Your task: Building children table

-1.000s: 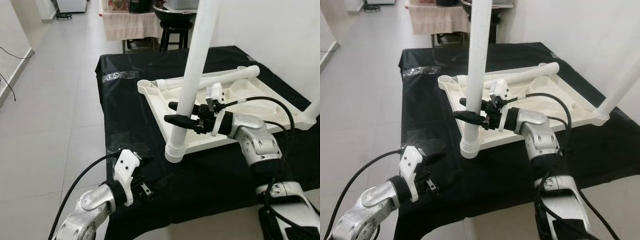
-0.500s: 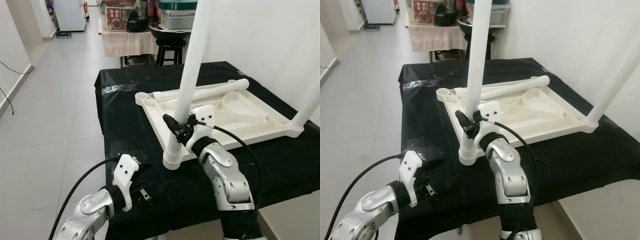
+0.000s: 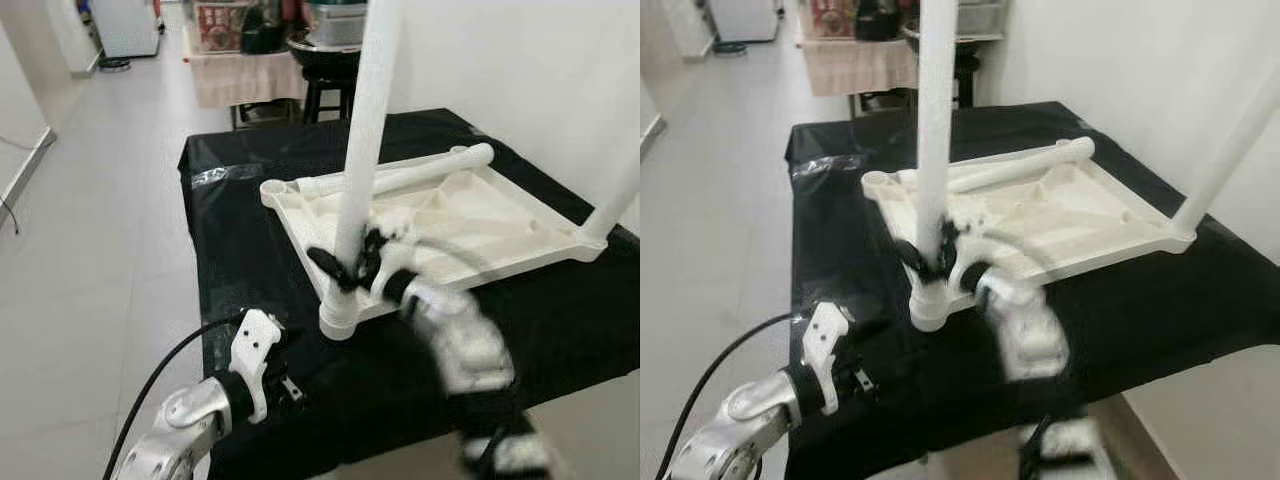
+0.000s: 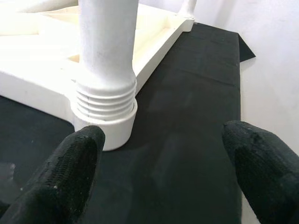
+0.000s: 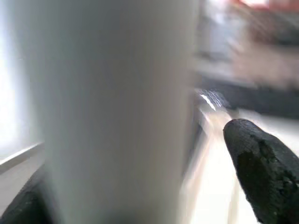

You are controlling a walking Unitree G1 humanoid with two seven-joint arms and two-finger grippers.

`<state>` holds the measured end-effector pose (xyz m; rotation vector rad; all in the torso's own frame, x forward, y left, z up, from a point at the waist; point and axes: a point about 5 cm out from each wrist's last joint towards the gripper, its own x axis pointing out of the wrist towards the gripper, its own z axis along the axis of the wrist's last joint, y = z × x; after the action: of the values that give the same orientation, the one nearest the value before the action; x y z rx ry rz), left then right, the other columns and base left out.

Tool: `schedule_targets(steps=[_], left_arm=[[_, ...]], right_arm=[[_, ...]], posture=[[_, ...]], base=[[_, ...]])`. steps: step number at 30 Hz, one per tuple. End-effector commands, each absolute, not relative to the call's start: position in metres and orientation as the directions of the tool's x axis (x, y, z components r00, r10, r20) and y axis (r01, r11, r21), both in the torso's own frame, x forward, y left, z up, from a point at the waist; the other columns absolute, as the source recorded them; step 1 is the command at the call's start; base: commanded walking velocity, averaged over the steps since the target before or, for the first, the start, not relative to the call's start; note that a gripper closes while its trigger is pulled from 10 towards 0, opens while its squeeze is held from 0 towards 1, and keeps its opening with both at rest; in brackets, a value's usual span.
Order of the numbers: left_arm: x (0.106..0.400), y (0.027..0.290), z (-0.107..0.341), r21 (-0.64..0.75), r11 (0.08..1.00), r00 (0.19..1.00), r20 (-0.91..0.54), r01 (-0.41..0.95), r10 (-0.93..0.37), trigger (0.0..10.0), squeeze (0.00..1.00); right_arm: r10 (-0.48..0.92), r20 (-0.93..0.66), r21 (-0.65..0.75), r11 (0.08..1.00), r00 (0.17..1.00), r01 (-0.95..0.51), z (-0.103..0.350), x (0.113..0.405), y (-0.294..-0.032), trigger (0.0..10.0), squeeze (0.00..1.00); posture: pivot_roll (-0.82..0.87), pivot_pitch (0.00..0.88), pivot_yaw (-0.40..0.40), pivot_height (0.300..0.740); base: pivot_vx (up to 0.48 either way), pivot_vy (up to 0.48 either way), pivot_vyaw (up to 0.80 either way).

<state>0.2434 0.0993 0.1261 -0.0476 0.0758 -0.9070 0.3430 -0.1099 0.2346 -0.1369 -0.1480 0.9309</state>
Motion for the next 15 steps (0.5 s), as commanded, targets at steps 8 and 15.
schedule_targets(steps=[8, 15], left_arm=[[0.243, 0.099, 0.125, -0.074, 0.627, 0.626, -0.038, 0.776, -0.779, 0.0, 0.0], [0.243, 0.1, 0.126, -0.075, 0.644, 0.645, -0.024, 0.761, -0.764, 0.0, 0.0]], right_arm=[[0.966, -0.047, -0.18, 0.243, 0.255, -0.953, 0.241, 0.349, -0.116, 10.0, 0.0], [0.979, -0.075, -0.14, 0.176, 0.188, -0.974, 0.24, 0.363, -0.121, 10.0, 0.0]], posture=[[0.01, 0.051, -0.053, 0.74], [0.02, 0.055, -0.056, 0.74]], base=[[0.0, 0.0, 0.0], [0.0, 0.0, 0.0]])
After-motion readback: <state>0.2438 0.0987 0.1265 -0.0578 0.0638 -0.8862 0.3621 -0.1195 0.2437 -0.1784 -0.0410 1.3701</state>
